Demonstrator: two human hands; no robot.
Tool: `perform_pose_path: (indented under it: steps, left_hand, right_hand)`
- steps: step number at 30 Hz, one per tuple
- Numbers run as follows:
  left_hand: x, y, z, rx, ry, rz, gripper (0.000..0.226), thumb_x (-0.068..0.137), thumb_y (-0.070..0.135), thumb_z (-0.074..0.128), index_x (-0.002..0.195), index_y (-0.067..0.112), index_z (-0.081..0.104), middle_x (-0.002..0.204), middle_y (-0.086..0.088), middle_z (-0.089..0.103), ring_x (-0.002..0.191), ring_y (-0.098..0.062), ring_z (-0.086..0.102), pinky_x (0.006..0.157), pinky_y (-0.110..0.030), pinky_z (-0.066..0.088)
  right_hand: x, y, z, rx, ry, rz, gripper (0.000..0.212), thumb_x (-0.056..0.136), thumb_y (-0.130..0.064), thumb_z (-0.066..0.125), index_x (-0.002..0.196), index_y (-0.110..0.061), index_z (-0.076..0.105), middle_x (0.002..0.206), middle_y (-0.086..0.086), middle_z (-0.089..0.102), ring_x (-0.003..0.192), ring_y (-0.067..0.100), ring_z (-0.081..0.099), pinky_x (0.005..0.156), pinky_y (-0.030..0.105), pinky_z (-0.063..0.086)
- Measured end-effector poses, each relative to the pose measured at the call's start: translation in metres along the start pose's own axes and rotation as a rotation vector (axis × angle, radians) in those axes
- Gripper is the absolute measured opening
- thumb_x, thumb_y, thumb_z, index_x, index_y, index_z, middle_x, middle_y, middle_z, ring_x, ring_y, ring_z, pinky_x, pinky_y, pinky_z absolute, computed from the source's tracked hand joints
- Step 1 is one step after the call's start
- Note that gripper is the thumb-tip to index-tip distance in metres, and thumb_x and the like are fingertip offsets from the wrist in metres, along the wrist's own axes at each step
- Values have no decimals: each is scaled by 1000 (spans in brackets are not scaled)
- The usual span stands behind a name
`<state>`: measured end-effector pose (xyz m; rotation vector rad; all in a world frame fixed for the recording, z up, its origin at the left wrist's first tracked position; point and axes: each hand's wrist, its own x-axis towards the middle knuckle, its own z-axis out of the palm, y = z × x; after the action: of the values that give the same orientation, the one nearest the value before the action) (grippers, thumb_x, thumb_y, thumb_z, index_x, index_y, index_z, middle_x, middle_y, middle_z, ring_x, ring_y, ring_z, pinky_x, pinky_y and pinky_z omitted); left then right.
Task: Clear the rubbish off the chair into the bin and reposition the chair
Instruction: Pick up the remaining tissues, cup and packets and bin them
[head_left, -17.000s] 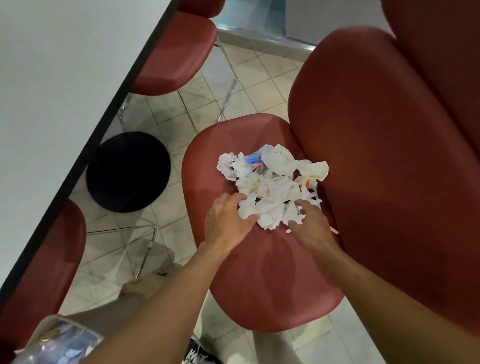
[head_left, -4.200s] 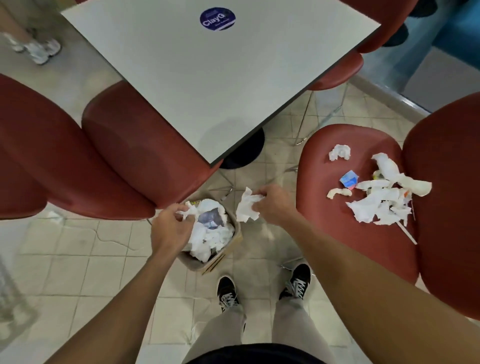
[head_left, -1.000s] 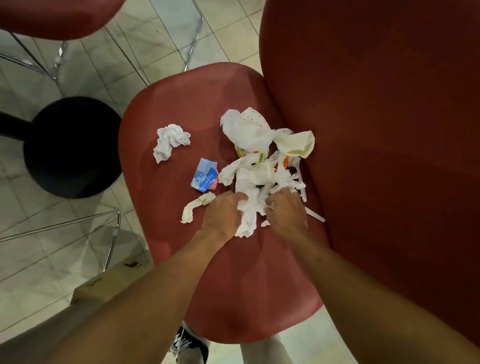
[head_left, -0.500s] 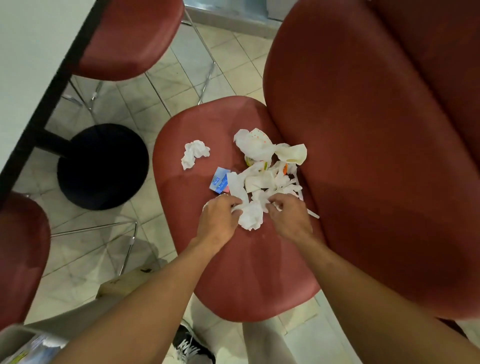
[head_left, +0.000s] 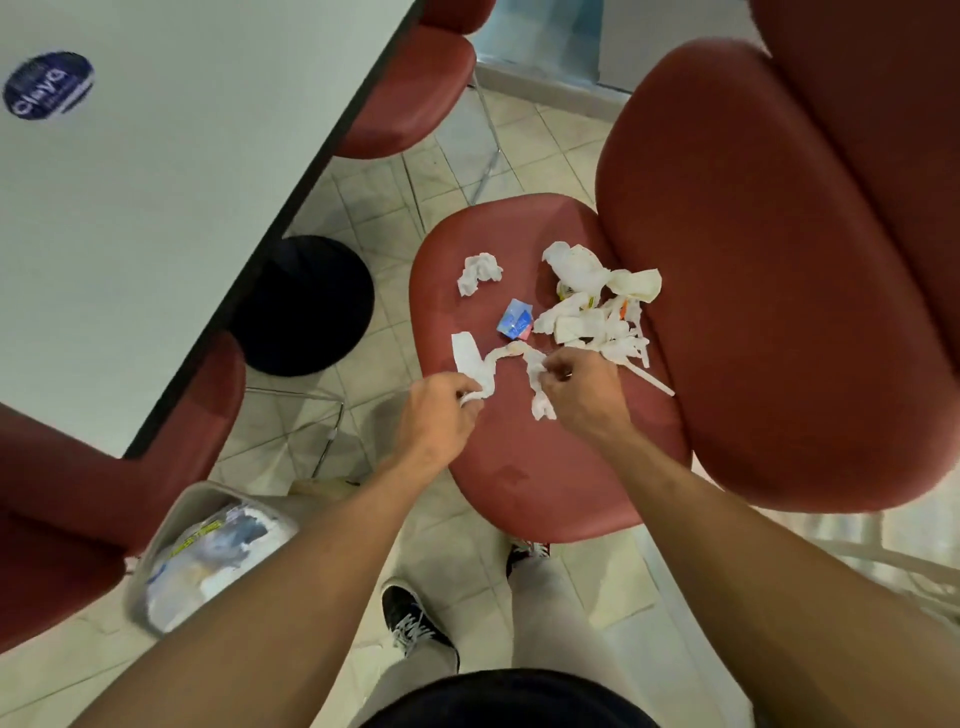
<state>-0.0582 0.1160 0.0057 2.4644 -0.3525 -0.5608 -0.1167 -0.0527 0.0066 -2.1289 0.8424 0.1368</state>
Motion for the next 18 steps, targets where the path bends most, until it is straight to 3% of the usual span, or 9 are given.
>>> perform_pose_path:
  steps: [4, 12, 16, 18]
  left_hand:
    - [-39, -30, -31, -61, 41, -58, 19, 84, 20, 68, 102, 21, 74, 100, 3, 73, 91, -18, 65, 78, -24, 47]
    - [-101, -100, -83, -134, 181, -167, 17, 83, 19, 67, 97, 14, 75, 98, -2, 69, 84, -13, 57, 71, -21, 37]
    - [-127, -143, -105, -158, 228, -205, 18, 80, 16, 68, 97, 11, 74, 103, -9, 61, 95, -24, 59, 80, -28, 43]
    - [-143, -166, -115, -164, 257, -251, 19, 82, 17, 66, 98, 11, 74, 107, -8, 58, 95, -23, 59, 86, -30, 45]
  right_hand:
    - [-38, -28, 20, 26, -43, -43, 14, 89, -12, 62, 99, -9, 71, 91, 2, 70, 81, 12, 62, 74, 22, 47]
    - [-97, -83, 84, -20, -118, -174, 11, 86, -13, 64, 93, -11, 73, 87, 1, 71, 74, 11, 60, 59, 9, 38]
    - [-119, -115, 121, -31, -190, -256, 13, 86, -13, 61, 92, -11, 72, 82, -1, 69, 76, 12, 60, 63, 14, 41]
    - [-131, -129, 142, -50, -243, -279, 12, 87, -14, 60, 92, -11, 71, 83, -1, 67, 75, 12, 59, 57, 12, 40]
